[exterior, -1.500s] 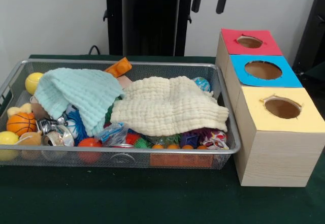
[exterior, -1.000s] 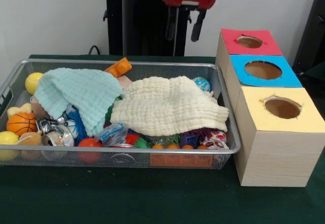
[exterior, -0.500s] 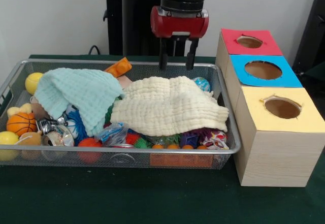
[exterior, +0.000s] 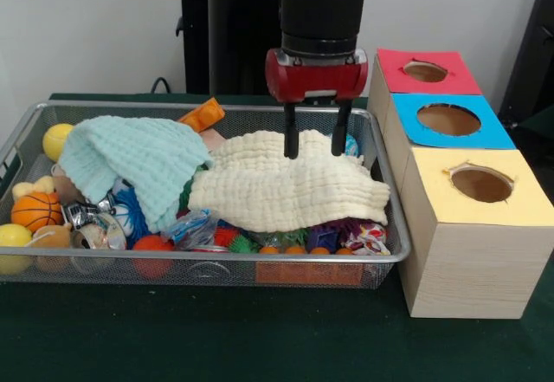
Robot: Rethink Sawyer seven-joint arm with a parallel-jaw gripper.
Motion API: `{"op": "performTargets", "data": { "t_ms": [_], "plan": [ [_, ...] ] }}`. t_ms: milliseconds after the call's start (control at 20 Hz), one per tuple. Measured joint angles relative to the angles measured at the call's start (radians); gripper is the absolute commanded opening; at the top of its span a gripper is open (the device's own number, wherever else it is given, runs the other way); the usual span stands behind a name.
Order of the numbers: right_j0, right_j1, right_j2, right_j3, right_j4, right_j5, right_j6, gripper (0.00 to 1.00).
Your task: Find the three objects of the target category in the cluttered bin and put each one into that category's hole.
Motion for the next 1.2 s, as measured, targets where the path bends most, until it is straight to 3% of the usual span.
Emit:
{"op": "performTargets", "data": {
  "t_ms": [800,1200],
  "plan": [
    [-0.052,0.152,0.089,-0.051,-0.067,-0.032,0.0,1.0],
    [-0.065,0.189,0.11,-0.061,-0.069,-0.052,0.0,1.0]
  ]
}}
